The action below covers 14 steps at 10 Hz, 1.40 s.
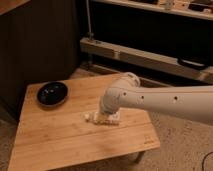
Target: Place the bottle in the ceramic bowl
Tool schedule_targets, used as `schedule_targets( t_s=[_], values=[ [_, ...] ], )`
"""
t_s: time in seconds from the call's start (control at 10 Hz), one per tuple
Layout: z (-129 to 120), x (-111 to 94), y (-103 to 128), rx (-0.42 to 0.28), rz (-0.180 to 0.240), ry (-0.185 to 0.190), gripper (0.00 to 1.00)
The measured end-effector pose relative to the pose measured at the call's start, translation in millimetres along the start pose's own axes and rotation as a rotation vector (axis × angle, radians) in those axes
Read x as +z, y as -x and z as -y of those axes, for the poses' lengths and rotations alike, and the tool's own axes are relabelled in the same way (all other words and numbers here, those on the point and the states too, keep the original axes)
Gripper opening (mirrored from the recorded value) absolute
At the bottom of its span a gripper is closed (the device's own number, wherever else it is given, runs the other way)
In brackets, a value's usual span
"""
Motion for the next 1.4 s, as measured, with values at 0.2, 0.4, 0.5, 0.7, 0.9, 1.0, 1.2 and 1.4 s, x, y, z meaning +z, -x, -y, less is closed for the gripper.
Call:
schedule_targets(
  t_s=[0.2,0.4,0.5,0.7,0.9,1.0,1.2,1.4],
  values=[
    [16.2,-1.1,-15.6,-0.017,0.025,-0.076,0.65],
    [50.3,0.6,-38.0,-0.070,0.067,-0.153,0.65],
    [64.6,3.5,-47.8,-0.086,0.104,-0.142,0.65],
    [89.6,14.6,-65.2,-0.098,0.173,-0.027,0.65],
    [102.0,28.4,-69.0,-0.101,0.181,0.096,0.65],
    [103.3,35.3,-69.9,-0.098,0.155,0.139,0.65],
    [94.3,38.5,-63.6,-0.106,0.111,0.162,0.65],
    [66.9,39.8,-61.2,-0.110,0.063,0.174,0.65]
  ],
)
